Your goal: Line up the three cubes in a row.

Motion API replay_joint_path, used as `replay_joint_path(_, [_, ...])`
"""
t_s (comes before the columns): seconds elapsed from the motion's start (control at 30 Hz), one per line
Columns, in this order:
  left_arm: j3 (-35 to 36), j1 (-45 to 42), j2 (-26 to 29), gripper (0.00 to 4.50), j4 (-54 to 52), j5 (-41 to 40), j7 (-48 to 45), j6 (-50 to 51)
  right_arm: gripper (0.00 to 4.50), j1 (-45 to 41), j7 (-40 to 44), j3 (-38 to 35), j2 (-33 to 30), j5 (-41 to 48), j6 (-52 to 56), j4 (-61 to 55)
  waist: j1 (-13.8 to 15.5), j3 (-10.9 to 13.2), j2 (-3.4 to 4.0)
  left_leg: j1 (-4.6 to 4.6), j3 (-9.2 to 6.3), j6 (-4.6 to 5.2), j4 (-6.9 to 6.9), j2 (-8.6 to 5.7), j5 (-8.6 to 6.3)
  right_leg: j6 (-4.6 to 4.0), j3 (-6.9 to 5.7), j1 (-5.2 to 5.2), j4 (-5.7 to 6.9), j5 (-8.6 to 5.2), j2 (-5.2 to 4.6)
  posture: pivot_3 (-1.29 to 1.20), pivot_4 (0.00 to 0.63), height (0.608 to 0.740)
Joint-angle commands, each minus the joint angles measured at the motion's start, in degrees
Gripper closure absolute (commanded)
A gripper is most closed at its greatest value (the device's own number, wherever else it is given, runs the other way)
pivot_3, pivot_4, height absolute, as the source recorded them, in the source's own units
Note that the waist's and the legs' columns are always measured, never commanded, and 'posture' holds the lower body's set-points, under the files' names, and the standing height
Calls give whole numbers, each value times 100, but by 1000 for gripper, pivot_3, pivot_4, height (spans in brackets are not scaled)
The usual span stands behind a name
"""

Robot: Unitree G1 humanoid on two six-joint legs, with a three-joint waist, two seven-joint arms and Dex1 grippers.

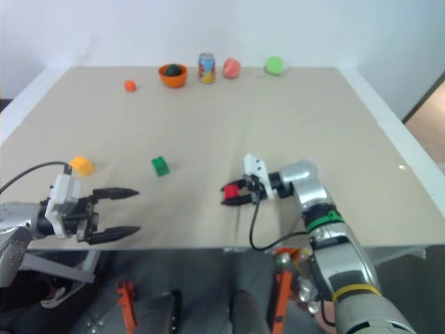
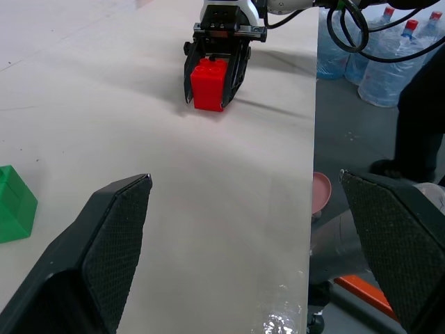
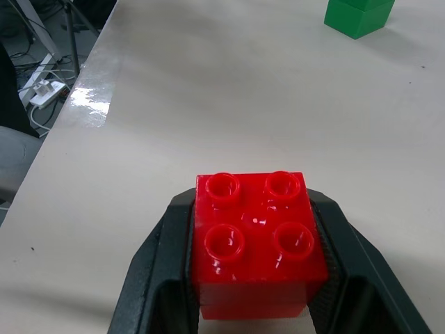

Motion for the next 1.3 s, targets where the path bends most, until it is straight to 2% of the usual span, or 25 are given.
replay_joint_path(0.03, [38, -59, 15, 0, -157, -93, 20, -4, 3204, -35, 26, -156, -12, 42, -71, 7, 0, 0, 0, 0, 0, 0, 0, 1, 0, 0, 0, 0, 0, 0, 1, 0, 150, 740])
replay_joint_path(0.17, [34, -57, -10, 0, -185, -111, 48, 17, 3204, -55, 53, -140, -3, 30, -74, 51, 0, 0, 0, 0, 0, 0, 0, 4, 0, -1, 0, 0, 0, 0, 3, 0, 150, 740])
replay_joint_path(0.2, [41, -45, -13, 0, -195, -116, 54, 16, 2404, -73, 39, -141, 9, 25, -74, 78, 0, 0, 0, 0, 0, 0, 0, 4, 0, -1, 0, 0, 0, 1, 4, 0, 150, 740])
replay_joint_path(0.43, [65, -19, -30, 0, -214, -124, 108, 16, 141, -249, -46, -140, 72, -53, -177, 317, 0, 0, 0, 1, 0, 0, 0, 15, 0, -6, 1, -1, 0, 3, 15, 0, 150, 740])
replay_joint_path(0.6, [92, -17, -35, 0, -227, -150, 134, 40, 141, -321, 285, -115, -96, -75, -177, 314, -1, 0, 0, 2, 0, 0, 0, 28, 0, -10, 1, -1, 0, 5, 28, 0, 150, 740])
replay_joint_path(0.73, [142, -10, 4, 0, -219, -188, 126, 73, 141, -399, 648, 4, -479, -80, -366, 149, 0, 0, 1, 2, 0, 0, 0, 31, 0, -12, 2, -2, 0, 6, 32, 0, 150, 740])
replay_joint_path(0.83, [217, 64, 102, 0, -177, -183, 92, 99, 141, -543, 660, 225, -911, -95, -664, 35, 0, 1, 2, 2, 2, -1, 0, 31, -1, -13, 4, -3, 0, 6, 32, 0, 150, 740])
replay_joint_path(1.03, [498, 401, 195, 0, -68, -17, 259, 49, 141, -1119, 453, -126, -1498, -235, -1086, 8, -6, 2, 3, 4, 16, -2, -1, 41, -1, -20, 11, -14, 0, 8, 39, 0, 150, 740])
replay_joint_path(1.1, [555, 597, 168, 0, -19, 156, 502, 16, 141, -1161, 328, -394, -1612, 17, -861, -283, -1, 3, 4, 3, 17, -2, -4, 43, -2, -21, 12, -16, 0, 7, 40, 0, 150, 740])
replay_joint_path(1.17, [498, 768, 83, 0, 40, 481, 866, -85, 141, -1056, 177, -801, -1565, 570, -105, -841, 0, 3, 4, 4, 17, -5, -6, 43, -4, -26, 12, -16, 0, 4, 40, 0, 150, 740])
replay_joint_path(1.3, [376, 744, -315, 0, 45, 823, 1885, 138, 141, -448, -769, -1445, -1234, 1384, 1262, -2137, 9, 1, 2, 4, 20, -10, -8, 47, -7, -26, 17, -15, 1, 3, 42, 0, 150, 740])
